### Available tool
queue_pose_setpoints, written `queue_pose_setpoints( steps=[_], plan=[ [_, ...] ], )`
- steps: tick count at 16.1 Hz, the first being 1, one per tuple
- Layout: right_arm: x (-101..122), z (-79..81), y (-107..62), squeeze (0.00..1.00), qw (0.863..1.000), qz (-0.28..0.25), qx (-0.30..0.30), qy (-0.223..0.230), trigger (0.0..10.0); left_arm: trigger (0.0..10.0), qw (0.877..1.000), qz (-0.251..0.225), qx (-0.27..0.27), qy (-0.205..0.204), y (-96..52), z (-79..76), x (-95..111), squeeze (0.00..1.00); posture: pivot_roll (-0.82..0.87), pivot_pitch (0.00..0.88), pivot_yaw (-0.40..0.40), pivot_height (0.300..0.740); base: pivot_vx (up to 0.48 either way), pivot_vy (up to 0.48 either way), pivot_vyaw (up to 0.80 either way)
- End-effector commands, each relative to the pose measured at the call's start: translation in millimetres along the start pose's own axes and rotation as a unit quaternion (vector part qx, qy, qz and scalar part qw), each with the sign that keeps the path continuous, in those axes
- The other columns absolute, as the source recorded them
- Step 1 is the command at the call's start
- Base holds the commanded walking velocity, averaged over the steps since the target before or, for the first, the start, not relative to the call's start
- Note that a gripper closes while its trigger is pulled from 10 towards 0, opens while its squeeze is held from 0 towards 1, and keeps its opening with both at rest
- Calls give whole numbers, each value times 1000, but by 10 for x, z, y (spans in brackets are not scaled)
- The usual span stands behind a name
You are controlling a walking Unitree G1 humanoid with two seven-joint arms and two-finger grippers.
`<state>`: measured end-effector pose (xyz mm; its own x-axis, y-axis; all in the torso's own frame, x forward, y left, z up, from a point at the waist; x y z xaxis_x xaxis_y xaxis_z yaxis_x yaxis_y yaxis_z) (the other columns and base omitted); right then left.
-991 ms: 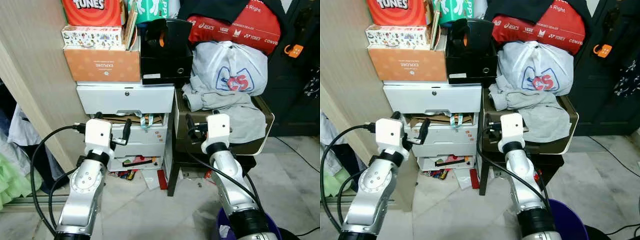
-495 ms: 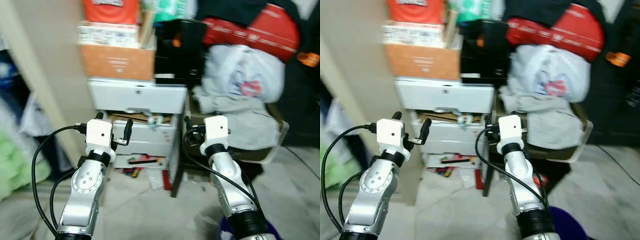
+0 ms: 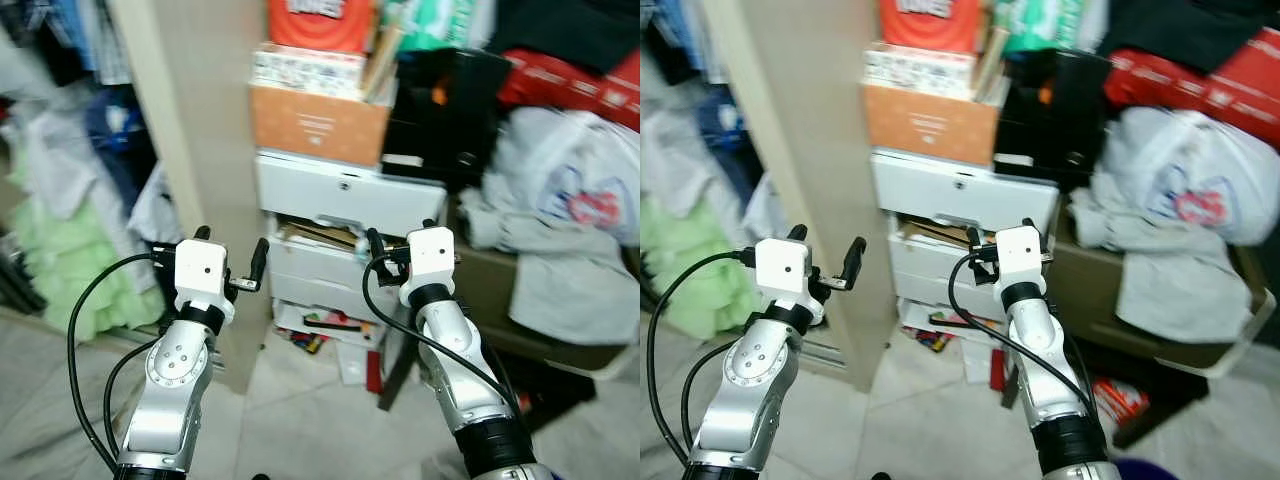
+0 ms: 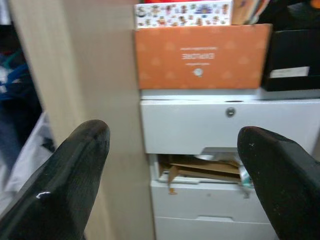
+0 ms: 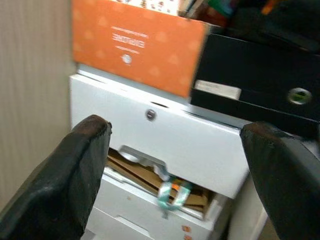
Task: Clean up the room
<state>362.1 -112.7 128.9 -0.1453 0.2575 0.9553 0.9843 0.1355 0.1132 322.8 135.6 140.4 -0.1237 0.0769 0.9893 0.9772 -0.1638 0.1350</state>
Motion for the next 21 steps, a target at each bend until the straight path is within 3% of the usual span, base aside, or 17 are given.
queue_pose_setpoints(
  steps=[1,4,10,13,21],
  plan=[
    [72,-39,36,0,1000,-9,-6,-3,10000,10000,1000,-3,-3,0,1,-16,33,0,-16,6,-43,740,0,0,800],
    [76,-40,41,0,1000,-10,-8,-4,10000,10000,1000,-6,-16,-5,4,-63,43,0,-18,7,-41,740,0,0,800],
    [55,-89,46,0,1000,-1,-28,2,10000,10000,999,-10,-36,-14,3,-120,58,0,-21,7,-40,740,0,0,0],
    [41,-98,53,0,1000,3,-31,3,10000,10000,999,-9,-48,-22,-1,-155,59,0,-23,9,-40,740,0,0,-800],
    [48,-85,75,0,1000,3,-31,0,10000,10000,997,-13,-71,-33,3,-226,79,0,-23,3,-38,740,362,0,-800]
  ],
)
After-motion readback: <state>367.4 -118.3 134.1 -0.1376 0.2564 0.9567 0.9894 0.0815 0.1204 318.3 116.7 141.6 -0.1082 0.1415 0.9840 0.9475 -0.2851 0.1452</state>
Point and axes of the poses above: a point about 5 cm out from each wrist's last joint towards the gripper, its own y axis pointing out of the wrist towards the gripper, its own x axis along the axis of the wrist's last joint, z = x × y, the point moved 4 cm from there along y, pointing out of the wrist towards the gripper, and after that the axes turned 8 degrees about -y, right-handed, at the moved point
